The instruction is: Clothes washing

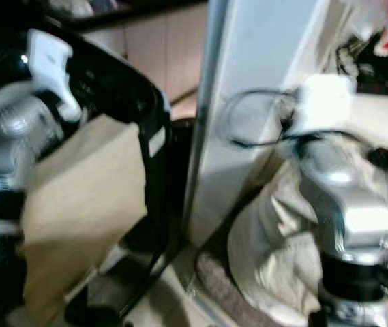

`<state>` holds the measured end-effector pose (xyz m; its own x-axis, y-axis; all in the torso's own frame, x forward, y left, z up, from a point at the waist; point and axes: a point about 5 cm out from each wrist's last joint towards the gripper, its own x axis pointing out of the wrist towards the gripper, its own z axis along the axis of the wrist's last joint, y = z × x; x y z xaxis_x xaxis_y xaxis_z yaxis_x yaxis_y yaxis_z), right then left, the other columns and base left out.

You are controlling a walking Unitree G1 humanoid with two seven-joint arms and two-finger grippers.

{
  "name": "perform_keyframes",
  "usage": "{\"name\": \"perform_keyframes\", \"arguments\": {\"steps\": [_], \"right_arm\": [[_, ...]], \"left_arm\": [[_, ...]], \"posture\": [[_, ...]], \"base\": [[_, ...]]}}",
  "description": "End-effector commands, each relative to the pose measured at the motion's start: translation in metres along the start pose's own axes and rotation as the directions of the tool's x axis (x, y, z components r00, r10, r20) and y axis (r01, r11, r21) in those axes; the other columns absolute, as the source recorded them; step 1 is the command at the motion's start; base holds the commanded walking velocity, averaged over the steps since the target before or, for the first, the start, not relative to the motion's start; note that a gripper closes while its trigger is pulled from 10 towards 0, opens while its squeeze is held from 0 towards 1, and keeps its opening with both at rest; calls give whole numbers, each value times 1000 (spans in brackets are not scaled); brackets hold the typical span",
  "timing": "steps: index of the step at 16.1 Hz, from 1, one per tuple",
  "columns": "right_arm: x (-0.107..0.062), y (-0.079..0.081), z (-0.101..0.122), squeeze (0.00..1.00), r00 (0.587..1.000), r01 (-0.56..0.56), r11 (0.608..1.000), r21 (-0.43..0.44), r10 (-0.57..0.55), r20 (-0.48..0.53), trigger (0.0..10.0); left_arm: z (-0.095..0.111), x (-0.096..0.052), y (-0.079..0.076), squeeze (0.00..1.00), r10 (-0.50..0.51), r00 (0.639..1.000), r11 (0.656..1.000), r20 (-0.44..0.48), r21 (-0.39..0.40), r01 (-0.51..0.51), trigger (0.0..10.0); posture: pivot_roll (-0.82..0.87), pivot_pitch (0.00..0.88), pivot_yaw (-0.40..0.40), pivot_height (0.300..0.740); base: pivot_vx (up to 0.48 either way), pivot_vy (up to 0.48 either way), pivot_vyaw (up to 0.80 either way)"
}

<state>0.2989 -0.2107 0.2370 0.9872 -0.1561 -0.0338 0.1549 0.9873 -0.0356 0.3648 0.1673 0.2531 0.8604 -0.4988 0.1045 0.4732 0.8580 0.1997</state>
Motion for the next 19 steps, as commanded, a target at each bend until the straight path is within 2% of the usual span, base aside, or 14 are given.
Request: {"name": "perform_keyframes", "arguments": {"steps": [1,2,3,4,5,7,8,10,12,14,16,18,19], "right_arm": [[-1,-17,-3,1000,994,107,994,-29,-107,-12,10000],[-3,-35,-2,1000,975,221,974,-50,-221,-2,10000],[-7,-60,-1,1000,927,374,924,-77,-374,14,10000],[-8,-69,-1,1000,909,415,905,-92,-416,11,10000],[-9,-87,-6,1000,884,464,881,-91,-468,-19,10000],[-9,-102,-7,1000,878,474,878,-76,-477,-41,10000],[-6,-119,-8,1000,892,447,894,-36,-449,-60,10000],[-3,-134,-6,1000,922,384,923,13,-383,-59,10000],[-1,-152,-8,1000,932,356,934,37,-351,-94,10000],[1,-156,-11,1000,938,336,940,60,-327,-117,10000],[-1,-168,-22,1000,914,367,927,77,-344,-214,10000],[-3,-169,-28,176,901,373,925,66,-345,-263,10000],[-4,-171,-31,0,884,415,907,75,-382,-270,10000]], "left_arm": [[15,-3,-20,0,-111,992,993,66,48,108,10000],[16,-8,-37,0,-188,979,981,85,68,182,10000],[17,-15,-58,0,-282,954,959,108,76,274,10000],[17,-18,-63,0,-308,945,951,115,66,302,10000],[20,-27,-77,0,-378,916,926,131,40,376,10000],[22,-33,-87,0,-430,891,902,144,27,431,10000],[23,-36,-93,0,-455,878,889,149,15,458,10000],[21,-38,-98,0,-472,871,880,135,14,474,10000],[22,-41,-101,0,-500,859,866,111,41,499,10000],[22,-43,-104,0,-525,845,851,101,38,524,10000],[23,-51,-111,0,-587,805,809,86,27,588,10000],[23,-52,-111,0,-591,802,806,82,28,591,10000],[24,-53,-112,0,-600,796,800,86,23,600,10000]], "posture": [[-26,2,-24,740],[-27,7,-26,740],[-29,11,-27,740],[-29,13,-27,740],[-31,14,-26,740],[-34,15,-25,740],[-38,15,-24,740],[-40,15,-23,740],[-38,16,-24,740],[-37,17,-26,740],[-32,17,-30,740],[-32,15,-31,740],[-30,17,-33,740]], "base": [[0,0,0],[0,0,0],[0,0,0],[0,0,0],[0,0,0],[0,0,0],[0,0,0],[0,0,0],[0,0,0],[0,0,0],[0,0,0],[0,0,0],[0,0,0]]}}
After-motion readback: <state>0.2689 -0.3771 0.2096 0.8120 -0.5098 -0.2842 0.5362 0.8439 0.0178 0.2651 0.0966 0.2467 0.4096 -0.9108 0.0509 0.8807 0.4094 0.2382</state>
